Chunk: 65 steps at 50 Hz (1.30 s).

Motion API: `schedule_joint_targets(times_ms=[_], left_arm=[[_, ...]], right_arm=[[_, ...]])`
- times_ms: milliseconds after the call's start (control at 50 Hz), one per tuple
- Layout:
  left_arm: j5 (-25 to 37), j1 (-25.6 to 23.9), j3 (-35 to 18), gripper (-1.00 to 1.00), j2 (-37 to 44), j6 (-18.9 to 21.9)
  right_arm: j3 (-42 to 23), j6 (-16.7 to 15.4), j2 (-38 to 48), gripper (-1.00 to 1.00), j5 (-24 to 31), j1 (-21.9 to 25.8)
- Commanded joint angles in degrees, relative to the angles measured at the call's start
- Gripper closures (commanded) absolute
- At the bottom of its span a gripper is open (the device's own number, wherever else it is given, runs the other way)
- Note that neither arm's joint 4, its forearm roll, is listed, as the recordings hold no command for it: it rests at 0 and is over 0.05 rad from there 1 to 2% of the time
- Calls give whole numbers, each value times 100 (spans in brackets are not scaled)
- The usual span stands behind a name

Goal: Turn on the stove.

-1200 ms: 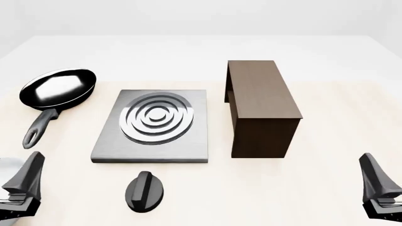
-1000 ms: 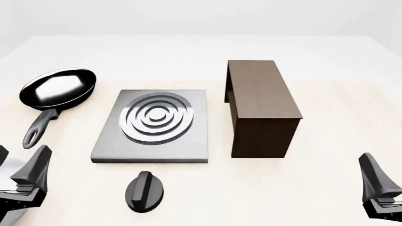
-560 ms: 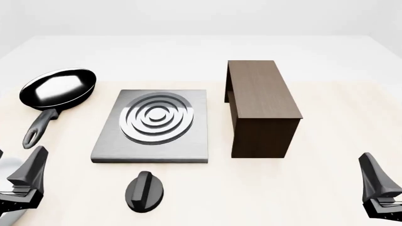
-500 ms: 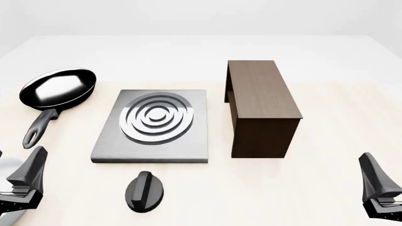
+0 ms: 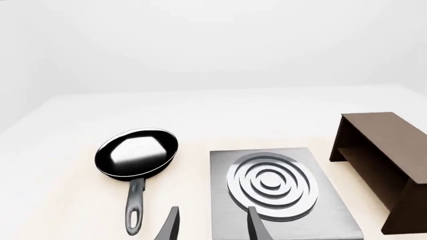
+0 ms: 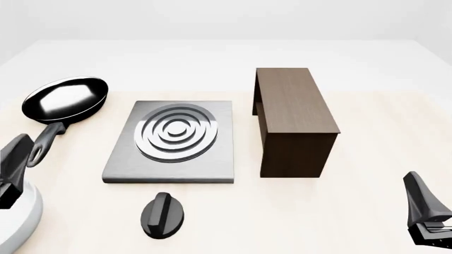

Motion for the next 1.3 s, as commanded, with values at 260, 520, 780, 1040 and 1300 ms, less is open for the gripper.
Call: schedule_joint_targets(times_ms=[260,520,780,1040,1300], left_arm=[[1517,-108,-1165,-100,606,-322],[1322,-479,-959,-100,1287,-606],[904,-612,-558,-100,1793,-584],[343,-845,-197,-100,2358,-775],[-84,-1076,318,-100,2650,-1035]], right_arm=[[3,0,-6,-100,2,-1],[3,0,-8,-100,2,-3],[3,-2,-7,-100,2,-2],[3,1,-7,-100,1,-2],[3,-1,-7,-100,2,-2]])
